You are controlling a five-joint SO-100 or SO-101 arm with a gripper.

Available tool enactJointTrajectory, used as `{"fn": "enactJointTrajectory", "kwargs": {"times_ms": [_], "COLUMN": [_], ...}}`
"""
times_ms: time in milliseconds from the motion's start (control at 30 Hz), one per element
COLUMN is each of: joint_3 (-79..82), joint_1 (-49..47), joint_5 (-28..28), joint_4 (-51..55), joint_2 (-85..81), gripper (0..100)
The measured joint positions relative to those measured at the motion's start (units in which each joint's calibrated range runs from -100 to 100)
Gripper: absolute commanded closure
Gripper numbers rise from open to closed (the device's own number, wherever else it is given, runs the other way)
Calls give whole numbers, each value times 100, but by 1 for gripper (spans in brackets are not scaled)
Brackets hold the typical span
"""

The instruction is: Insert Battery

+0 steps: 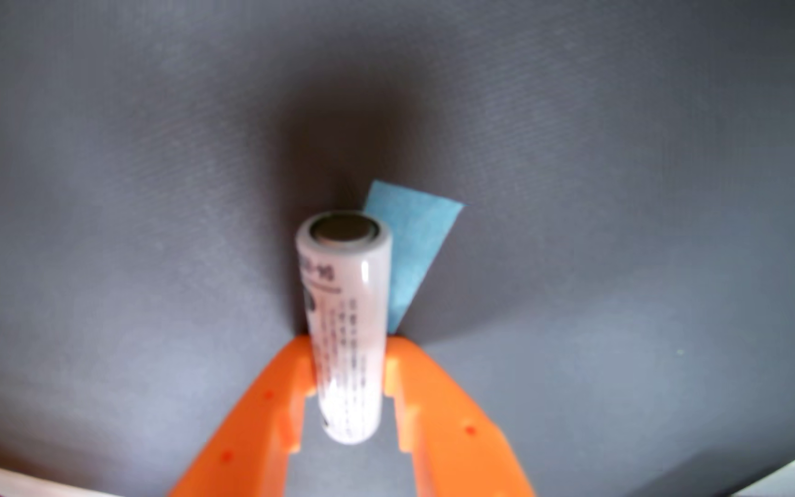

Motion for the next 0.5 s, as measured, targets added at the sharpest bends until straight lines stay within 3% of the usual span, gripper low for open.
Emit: {"fn": "enactJointTrajectory", "kwargs": {"times_ms": [500], "joint_3": [-633], "joint_1": [-197], "joint_5": [-797], "joint_4": [577], "joint_2": [-83], "gripper": [98]}}
